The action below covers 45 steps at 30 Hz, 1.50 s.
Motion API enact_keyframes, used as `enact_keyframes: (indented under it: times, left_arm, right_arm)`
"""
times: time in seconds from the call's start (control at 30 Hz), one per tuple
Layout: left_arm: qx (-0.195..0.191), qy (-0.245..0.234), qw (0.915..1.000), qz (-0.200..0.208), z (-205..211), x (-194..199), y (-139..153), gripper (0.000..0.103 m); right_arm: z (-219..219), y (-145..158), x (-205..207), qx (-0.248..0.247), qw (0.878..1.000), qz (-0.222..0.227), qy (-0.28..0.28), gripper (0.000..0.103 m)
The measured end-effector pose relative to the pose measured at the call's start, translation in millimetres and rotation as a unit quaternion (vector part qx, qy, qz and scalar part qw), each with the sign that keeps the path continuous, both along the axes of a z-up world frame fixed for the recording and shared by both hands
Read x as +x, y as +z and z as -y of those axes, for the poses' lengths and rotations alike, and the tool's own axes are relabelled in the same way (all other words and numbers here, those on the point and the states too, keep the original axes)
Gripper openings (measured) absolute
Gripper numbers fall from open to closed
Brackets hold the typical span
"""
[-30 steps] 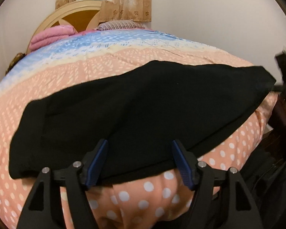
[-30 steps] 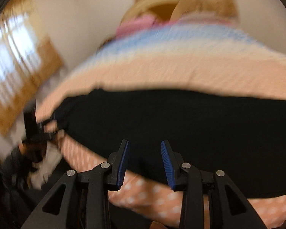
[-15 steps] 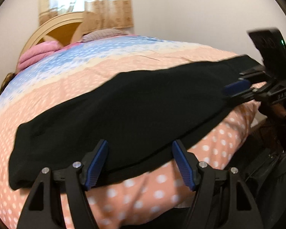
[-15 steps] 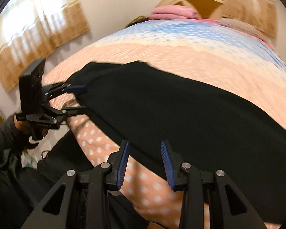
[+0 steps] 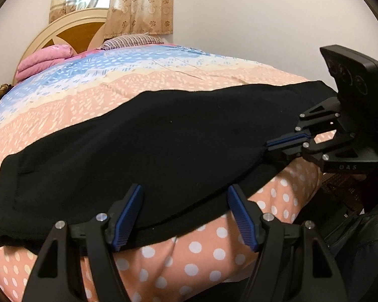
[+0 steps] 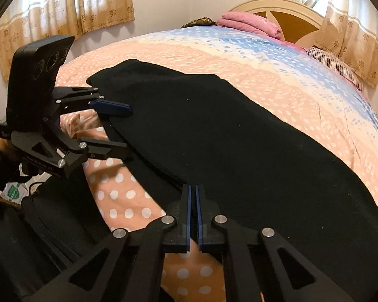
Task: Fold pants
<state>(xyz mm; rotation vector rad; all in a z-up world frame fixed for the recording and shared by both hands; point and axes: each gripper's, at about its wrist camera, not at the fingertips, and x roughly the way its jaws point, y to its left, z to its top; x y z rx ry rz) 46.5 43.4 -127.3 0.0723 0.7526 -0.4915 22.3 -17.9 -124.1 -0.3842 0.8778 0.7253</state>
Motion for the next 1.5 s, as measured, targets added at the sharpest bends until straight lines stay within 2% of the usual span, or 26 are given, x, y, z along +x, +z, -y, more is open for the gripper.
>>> enact_keyframes:
  times: [0.17, 0.3, 0.53, 0.7, 0.8, 0.87, 0.97, 1.0, 1.07, 1.1, 1.13, 1.23, 1.4, 1.5]
  left_arm:
    - [-0.011, -0.014, 0.9998, 0.0, 2, -6, 7, 0.072]
    - [-0.022, -0.017, 0.9996, -0.005, 1, -6, 8, 0.072]
    - [-0.034, -0.012, 0.9993, 0.005, 4, 12, 16, 0.072]
    - [-0.023, -0.025, 0.9992, -0.02, 15, 16, 2, 0.072]
    - [0.0, -0.03, 0.9995, -0.009, 22, 8, -3, 0.078]
    - [-0.002, -0.026, 0.9996, -0.011, 23, 7, -1, 0.079]
    - [-0.013, -0.022, 0.9996, -0.014, 23, 11, 6, 0.079]
    - [-0.013, -0.019, 0.9997, -0.01, 23, 11, 9, 0.079]
    - [-0.01, -0.014, 0.9999, 0.001, 25, 14, 16, 0.079]
    - [-0.009, -0.012, 0.9999, 0.004, 26, 16, 18, 0.08]
    - [-0.008, -0.009, 0.9999, 0.005, 27, 18, 19, 0.082]
    - [-0.004, 0.001, 1.0, 0.004, 30, 24, 17, 0.088]
    - [0.011, 0.009, 0.9998, -0.014, 36, 31, 5, 0.088]
    - [0.024, 0.006, 0.9996, -0.011, 41, 29, -3, 0.094]
  right_arm:
    - [3, 6, -15, -0.006, 1.0, 0.007, 0.012, 0.002]
    - [5, -10, -12, -0.016, 1.0, -0.001, 0.006, 0.002]
    - [23, 6, -11, 0.02, 1.0, -0.013, -0.002, 0.004]
    - [63, 18, -3, 0.03, 0.997, 0.002, -0.072, 0.004]
    - [89, 13, 6, 0.006, 0.991, 0.01, -0.131, 0.005]
    - [101, 6, 13, -0.023, 0.986, 0.008, -0.164, 0.005]
    - [120, 9, 15, -0.011, 0.982, 0.002, -0.19, 0.005]
    - [122, 11, 15, -0.019, 0.98, 0.009, -0.198, 0.006]
    - [127, 17, 14, -0.036, 0.975, 0.029, -0.216, 0.029]
    - [132, 19, 14, -0.038, 0.972, 0.034, -0.228, 0.059]
    - [136, 21, 13, -0.035, 0.97, 0.038, -0.238, 0.071]
    - [151, 21, 15, -0.011, 0.966, 0.03, -0.257, 0.071]
    - [160, 5, 21, -0.028, 0.965, 0.02, -0.262, 0.071]
    - [156, 3, 18, -0.042, 0.965, 0.029, -0.257, 0.071]
